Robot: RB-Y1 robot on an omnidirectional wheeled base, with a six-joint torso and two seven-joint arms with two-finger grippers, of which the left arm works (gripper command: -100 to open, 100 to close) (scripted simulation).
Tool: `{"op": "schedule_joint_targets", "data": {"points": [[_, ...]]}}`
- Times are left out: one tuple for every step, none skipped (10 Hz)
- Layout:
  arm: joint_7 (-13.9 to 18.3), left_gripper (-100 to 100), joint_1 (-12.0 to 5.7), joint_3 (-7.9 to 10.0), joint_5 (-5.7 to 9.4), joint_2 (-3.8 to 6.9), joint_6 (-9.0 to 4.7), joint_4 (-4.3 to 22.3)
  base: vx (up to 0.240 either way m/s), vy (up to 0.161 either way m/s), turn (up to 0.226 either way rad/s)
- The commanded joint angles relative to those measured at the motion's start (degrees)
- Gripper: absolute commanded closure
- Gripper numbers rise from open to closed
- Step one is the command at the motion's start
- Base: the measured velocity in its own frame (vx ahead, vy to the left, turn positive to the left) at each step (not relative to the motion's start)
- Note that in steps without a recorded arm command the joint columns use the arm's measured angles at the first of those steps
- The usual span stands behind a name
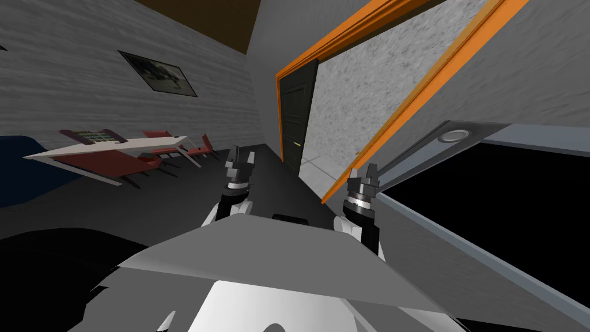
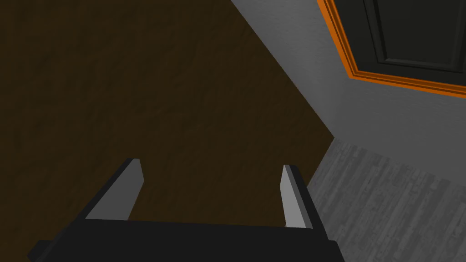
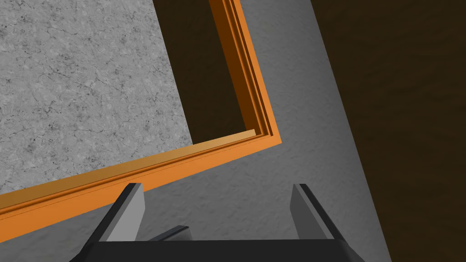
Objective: Push the door open
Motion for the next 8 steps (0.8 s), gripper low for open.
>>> {"op": "schedule_joint_targets", "data": {"points": [[-0.01, -100, -1.09, -0.16, 0.03, 0.39, 0.19, 1.78, 0.066, 0.028, -0.058], [-0.01, -100, -1.73, -0.26, 0.04, 0.58, 0.29, 2.81, 0.109, 0.056, -0.072], [-0.02, -100, -2.36, -0.36, 0.06, 0.77, 0.4, 3.85, 0.126, 0.047, -0.057], [-0.02, -100, -3.0, -0.45, 0.07, 0.96, 0.51, 4.89, 0.125, 0.058, -0.032], [-0.03, -100, -3.44, -0.52, 0.09, 1.06, 0.59, 5.61, 0.105, 0.054, -0.031], [-0.04, -100, -4.36, -0.66, 0.11, 1.28, 0.74, 7.11, 0.108, 0.044, -0.059], [-0.04, -100, -4.82, -0.73, 0.12, 1.39, 0.82, 7.85, 0.091, 0.045, -0.047], [-0.05, -100, -5.73, -0.87, 0.14, 1.6, 0.98, 9.35, 0.106, 0.043, -0.063]]}}
